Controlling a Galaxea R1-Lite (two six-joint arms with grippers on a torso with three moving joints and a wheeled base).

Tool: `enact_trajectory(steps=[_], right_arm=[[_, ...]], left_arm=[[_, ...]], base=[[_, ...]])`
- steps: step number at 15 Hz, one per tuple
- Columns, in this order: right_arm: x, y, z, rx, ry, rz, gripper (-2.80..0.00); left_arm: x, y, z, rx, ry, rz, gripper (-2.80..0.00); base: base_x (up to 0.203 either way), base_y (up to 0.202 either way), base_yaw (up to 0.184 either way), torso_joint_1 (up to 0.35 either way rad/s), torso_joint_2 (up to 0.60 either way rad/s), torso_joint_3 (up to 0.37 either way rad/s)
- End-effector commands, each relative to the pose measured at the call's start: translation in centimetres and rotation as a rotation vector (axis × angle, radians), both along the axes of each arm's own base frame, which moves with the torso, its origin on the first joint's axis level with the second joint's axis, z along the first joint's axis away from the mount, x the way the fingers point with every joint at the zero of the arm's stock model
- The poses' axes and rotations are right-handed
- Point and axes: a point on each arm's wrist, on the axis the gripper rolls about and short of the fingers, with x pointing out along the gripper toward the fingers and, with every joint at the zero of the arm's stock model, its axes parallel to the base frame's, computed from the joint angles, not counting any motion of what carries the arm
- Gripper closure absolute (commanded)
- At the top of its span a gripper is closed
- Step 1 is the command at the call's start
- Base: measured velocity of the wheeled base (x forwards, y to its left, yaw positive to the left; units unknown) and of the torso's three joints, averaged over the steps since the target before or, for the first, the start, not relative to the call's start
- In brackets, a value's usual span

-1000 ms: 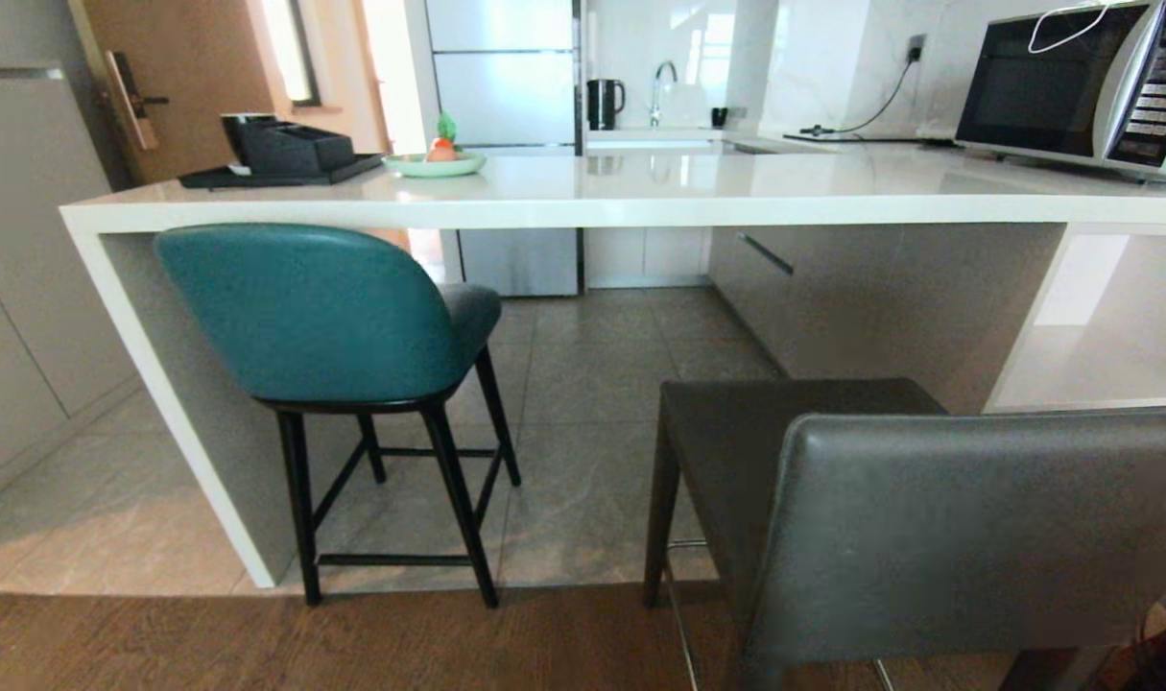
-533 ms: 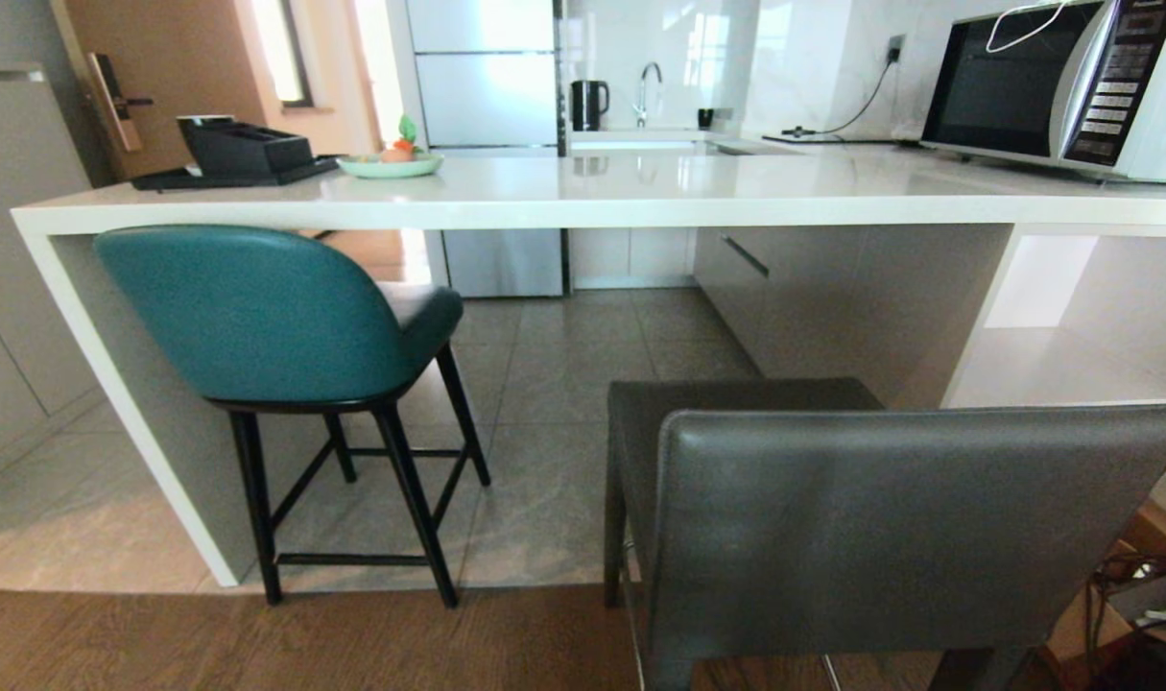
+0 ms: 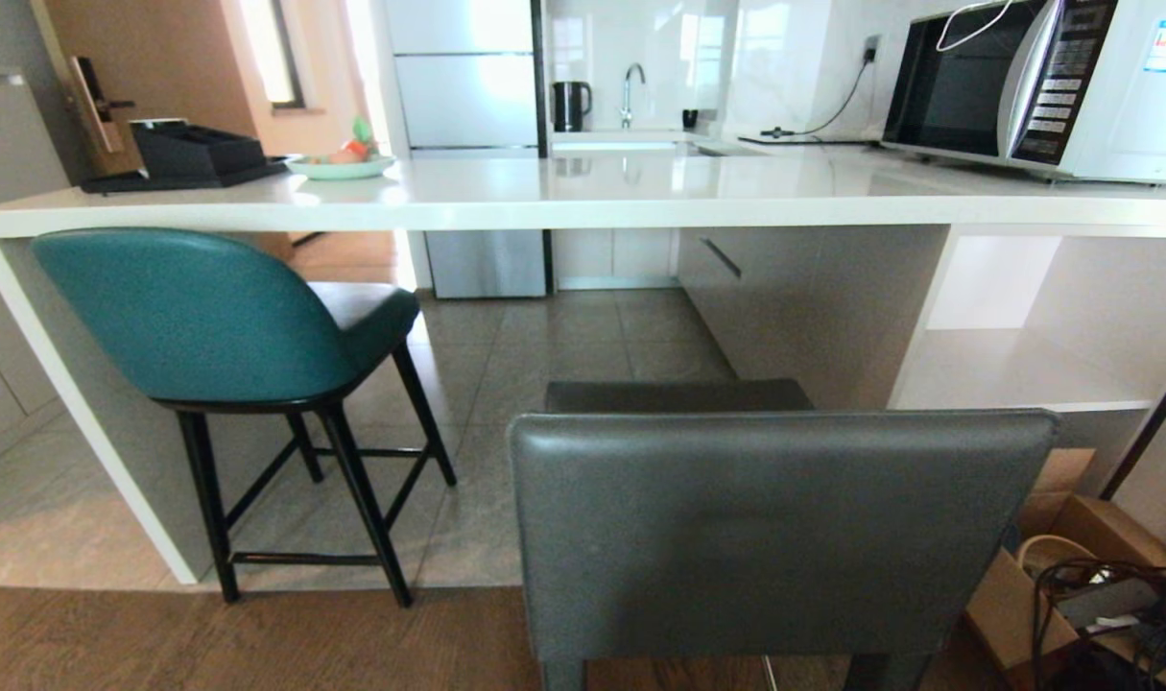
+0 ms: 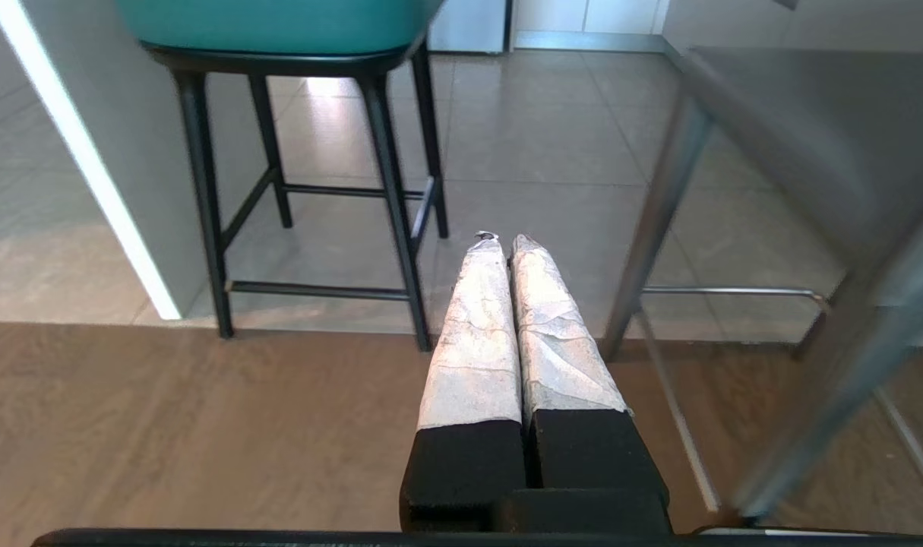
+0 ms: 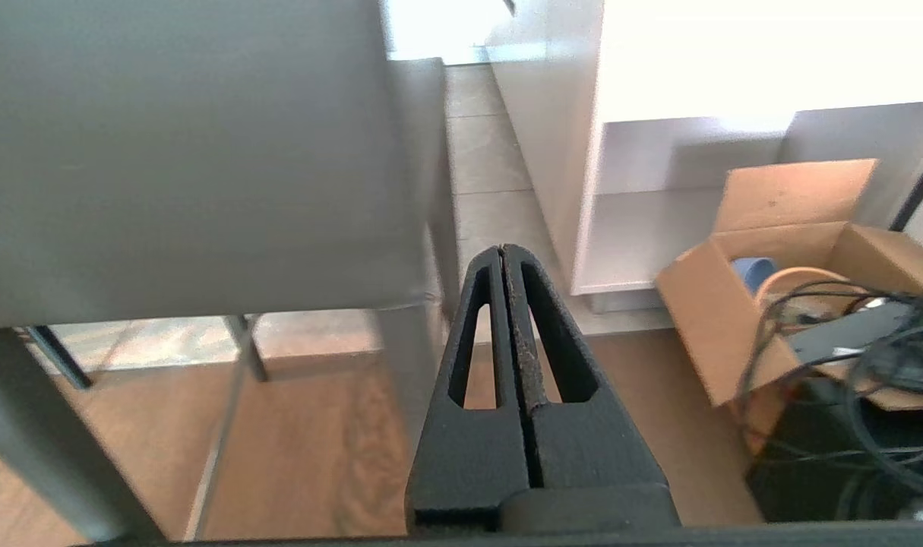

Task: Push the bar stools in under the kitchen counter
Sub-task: Push the gray chair back under the dining table

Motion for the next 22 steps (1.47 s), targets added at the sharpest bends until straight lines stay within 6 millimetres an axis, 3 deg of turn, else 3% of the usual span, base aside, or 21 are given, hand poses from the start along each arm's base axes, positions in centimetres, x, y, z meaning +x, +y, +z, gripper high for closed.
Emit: enact_trajectory(steps=[1, 9, 17, 18, 20, 22], right_arm=[[0.0, 0.0, -0.1, 0.000, 0.004, 0.001, 0.00], [0.0, 0.0, -0.1, 0.001, 0.003, 0.001, 0.00], [0.0, 0.0, -0.1, 0.000, 0.003, 0.001, 0.00], [0.0, 0.0, -0.1, 0.001, 0.003, 0.001, 0.00], [0.0, 0.0, -0.1, -0.016, 0.004, 0.008, 0.00], [0.2, 0.1, 0.6, -0.049, 0.028, 0.041, 0.00]], left_arm=[[0.0, 0.0, 0.0, 0.000, 0.002, 0.001, 0.00], [0.0, 0.0, 0.0, 0.000, 0.001, 0.001, 0.00], [0.0, 0.0, 0.1, 0.037, -0.014, -0.003, 0.00], [-0.1, 0.0, 0.6, 0.041, -0.031, -0.006, 0.00], [-0.6, -0.1, 3.7, 0.005, -0.071, -0.046, 0.00], [0.6, -0.3, 6.4, -0.029, 0.008, -0.126, 0.00]], base=[[0.000, -0.195, 0.005, 0.002, 0.00, 0.002], [0.000, -0.181, 0.003, 0.001, 0.00, 0.002], [0.000, 0.000, 0.000, 0.000, 0.00, 0.000], [0.000, 0.000, 0.000, 0.000, 0.00, 0.000], [0.000, 0.000, 0.000, 0.000, 0.00, 0.000], [0.000, 0.000, 0.000, 0.000, 0.00, 0.000]])
